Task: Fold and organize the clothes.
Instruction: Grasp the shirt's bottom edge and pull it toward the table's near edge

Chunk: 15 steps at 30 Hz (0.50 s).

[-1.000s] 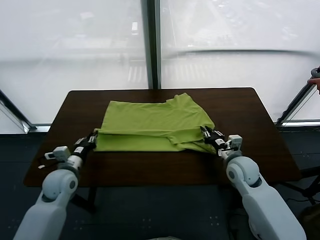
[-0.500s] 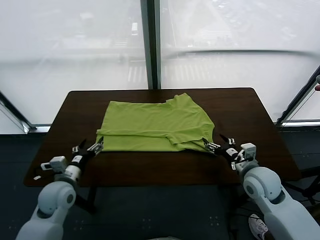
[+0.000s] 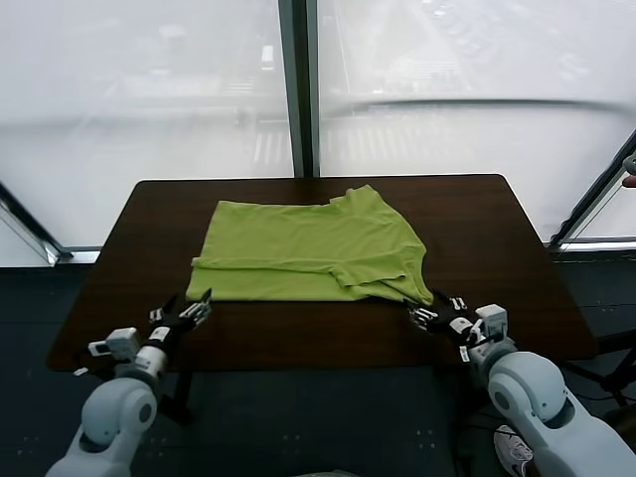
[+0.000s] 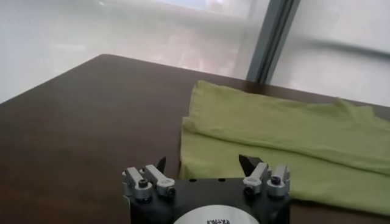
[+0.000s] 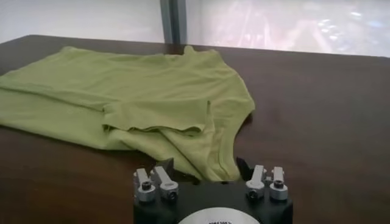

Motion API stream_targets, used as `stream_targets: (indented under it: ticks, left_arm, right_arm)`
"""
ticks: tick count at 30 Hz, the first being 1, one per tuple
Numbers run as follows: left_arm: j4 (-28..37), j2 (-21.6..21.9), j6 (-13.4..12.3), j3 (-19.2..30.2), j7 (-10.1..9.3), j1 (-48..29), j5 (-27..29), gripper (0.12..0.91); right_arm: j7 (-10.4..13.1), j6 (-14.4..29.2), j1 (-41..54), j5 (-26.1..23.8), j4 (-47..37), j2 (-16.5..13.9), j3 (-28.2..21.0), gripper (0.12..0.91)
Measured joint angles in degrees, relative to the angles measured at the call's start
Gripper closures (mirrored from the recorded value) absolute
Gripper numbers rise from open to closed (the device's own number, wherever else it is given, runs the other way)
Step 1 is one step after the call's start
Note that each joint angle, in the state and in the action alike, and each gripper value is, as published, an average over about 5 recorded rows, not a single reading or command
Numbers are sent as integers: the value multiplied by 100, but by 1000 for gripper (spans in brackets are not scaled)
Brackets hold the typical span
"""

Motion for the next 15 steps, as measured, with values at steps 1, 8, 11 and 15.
stream_targets:
  ticks: [1,8,11,15]
  left_arm:
    - [19,5,0,-1,2,-7,-7,486]
    - [168,18,-13,-3,15,-82,-79,870]
    - [213,14,-20,-2,20,-88,-93,881]
    - [215,14,-22,-2,15,-64,-112,881]
  right_arm:
    - [1,0,-1,1,-2,-3,-2,442]
    - [55,-3,12,96,23,-124,-4,847]
    - [144,-47,2,296,74,-234,25,887]
    - [296,-160,-32,663,172,-455,98,887]
